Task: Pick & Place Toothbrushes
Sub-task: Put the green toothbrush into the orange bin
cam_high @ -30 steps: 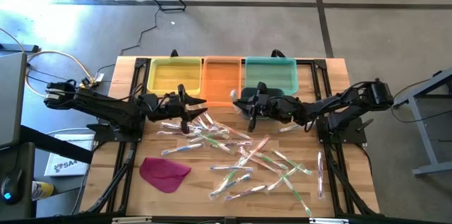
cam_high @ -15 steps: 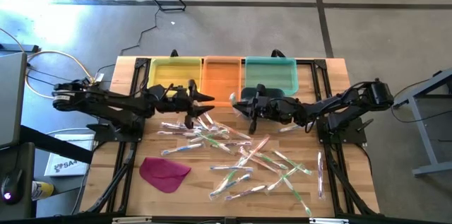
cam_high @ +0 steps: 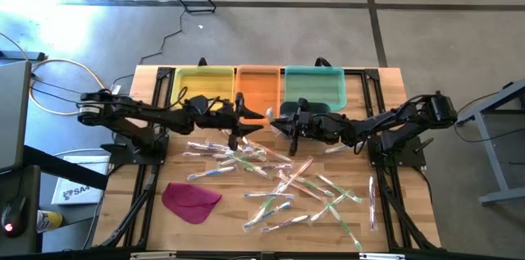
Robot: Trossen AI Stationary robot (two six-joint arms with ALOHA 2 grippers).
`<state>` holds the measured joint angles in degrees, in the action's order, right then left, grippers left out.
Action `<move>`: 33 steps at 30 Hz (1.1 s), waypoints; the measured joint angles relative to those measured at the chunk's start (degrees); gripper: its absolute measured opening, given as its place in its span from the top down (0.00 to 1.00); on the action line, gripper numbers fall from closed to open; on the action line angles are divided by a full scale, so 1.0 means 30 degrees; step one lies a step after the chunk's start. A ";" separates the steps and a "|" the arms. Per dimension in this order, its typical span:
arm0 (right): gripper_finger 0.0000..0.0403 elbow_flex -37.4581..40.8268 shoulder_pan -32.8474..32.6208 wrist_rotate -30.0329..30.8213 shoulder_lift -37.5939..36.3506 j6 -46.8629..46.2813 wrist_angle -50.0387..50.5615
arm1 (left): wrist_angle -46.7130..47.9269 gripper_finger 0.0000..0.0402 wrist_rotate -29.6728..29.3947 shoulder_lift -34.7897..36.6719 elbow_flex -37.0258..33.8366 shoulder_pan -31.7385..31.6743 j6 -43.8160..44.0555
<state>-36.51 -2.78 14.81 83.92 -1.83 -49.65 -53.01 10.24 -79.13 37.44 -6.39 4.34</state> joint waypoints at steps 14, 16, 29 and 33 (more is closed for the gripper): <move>0.97 0.0000 -0.0082 -0.0073 0.0000 0.0029 0.0414 | 0.1753 0.64 -0.0044 -0.1836 0.2512 -0.0001 0.0007; 0.97 0.0000 -0.0082 -0.0073 0.0000 0.0029 0.0566 | 0.1725 0.64 -0.0044 -0.1982 0.2690 -0.0001 0.0007; 0.97 0.0000 -0.0077 -0.0113 0.0000 0.0044 0.0648 | 0.1848 0.84 -0.0087 -0.2485 0.3014 -0.0001 0.0146; 0.97 0.0000 -0.0082 -0.0131 0.0000 0.0051 0.0648 | 0.1862 0.90 -0.0125 -0.2485 0.3014 -0.0008 0.0146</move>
<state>-36.51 -3.03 14.41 83.92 -1.67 -47.70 -47.42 9.87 -86.59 46.48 -6.42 4.78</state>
